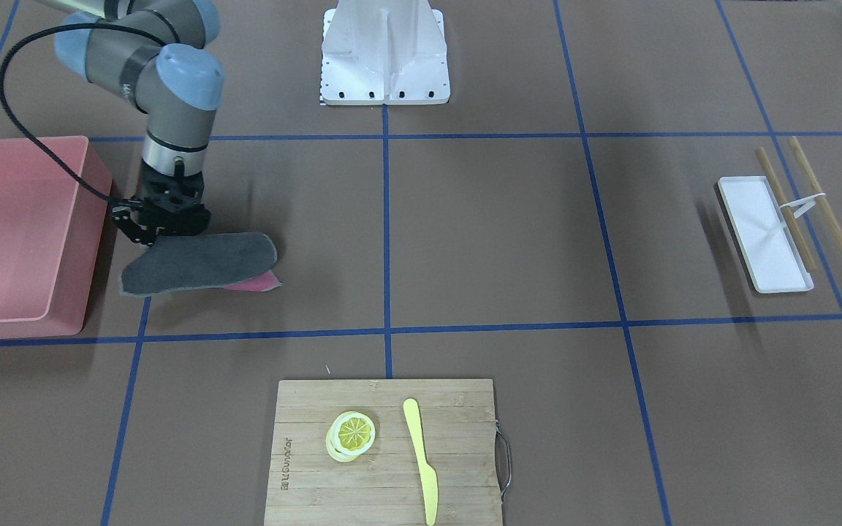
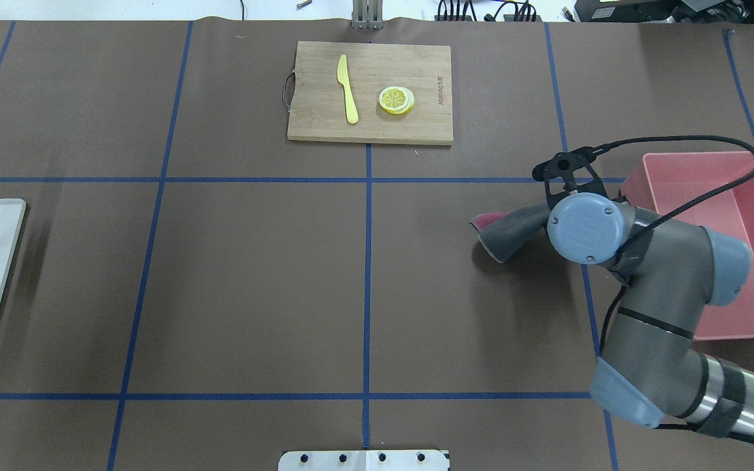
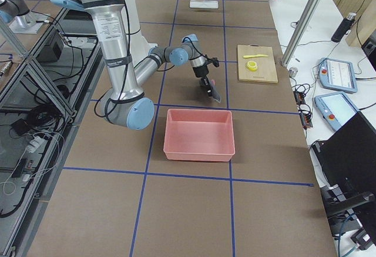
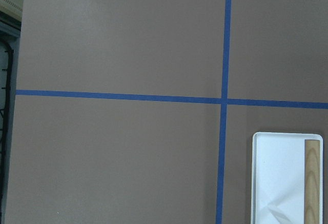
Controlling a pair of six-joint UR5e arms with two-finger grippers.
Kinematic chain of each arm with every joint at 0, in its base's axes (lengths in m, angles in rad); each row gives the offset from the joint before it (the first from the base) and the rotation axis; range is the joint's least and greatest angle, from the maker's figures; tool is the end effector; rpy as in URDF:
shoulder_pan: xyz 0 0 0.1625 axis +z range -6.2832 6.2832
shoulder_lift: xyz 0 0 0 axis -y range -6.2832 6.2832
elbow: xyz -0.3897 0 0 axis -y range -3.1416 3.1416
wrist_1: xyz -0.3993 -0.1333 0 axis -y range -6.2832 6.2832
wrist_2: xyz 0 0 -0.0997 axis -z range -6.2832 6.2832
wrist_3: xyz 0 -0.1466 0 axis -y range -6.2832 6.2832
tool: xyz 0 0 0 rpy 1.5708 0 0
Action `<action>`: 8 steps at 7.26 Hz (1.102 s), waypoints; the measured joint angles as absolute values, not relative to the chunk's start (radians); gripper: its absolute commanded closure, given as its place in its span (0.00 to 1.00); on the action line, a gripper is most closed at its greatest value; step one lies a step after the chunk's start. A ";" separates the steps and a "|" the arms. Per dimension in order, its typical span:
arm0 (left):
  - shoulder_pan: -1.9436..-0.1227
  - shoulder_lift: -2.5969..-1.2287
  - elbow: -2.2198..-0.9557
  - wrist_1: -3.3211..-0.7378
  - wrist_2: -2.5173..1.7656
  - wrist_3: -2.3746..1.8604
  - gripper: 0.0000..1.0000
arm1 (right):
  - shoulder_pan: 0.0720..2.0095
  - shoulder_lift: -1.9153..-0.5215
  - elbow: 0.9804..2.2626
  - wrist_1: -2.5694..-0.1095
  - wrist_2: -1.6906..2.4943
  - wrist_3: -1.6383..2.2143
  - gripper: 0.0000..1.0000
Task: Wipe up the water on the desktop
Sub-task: 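Wipe the towel toward the bin and back again with the right gripper, then carry the towel into the pink bin and open the right gripper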
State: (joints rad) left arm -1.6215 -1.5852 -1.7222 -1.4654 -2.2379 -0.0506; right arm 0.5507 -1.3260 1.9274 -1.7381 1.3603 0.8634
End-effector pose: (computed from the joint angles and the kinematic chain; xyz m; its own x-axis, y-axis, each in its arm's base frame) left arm -0.0682 -0.5031 0.5952 0.7829 -0.0529 -0.6198 0.0903 0.9955 0.0291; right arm -0.4037 -0.4403 0.4028 0.9688 -0.1508 0.1965 0.0566 0.9070 0.4174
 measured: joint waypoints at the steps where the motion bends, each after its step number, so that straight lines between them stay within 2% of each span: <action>1: -1.621 -1.586 -1.722 -1.465 -2.243 -0.051 0.01 | 0.563 -1.389 1.964 -1.739 1.360 0.830 1.00; 3: -1.621 -1.586 -1.722 -1.465 -2.245 -0.051 0.01 | 0.555 -1.382 1.966 -1.740 1.362 0.831 1.00; 8: -1.621 -1.586 -1.720 -1.465 -2.246 -0.052 0.01 | 0.392 -0.858 1.666 -1.726 1.403 1.304 1.00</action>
State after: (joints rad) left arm -1.6214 -1.5858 -1.7204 -1.4650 -2.2457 -0.0516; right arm 0.3925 -0.8582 1.6659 -1.7256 1.4032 1.3045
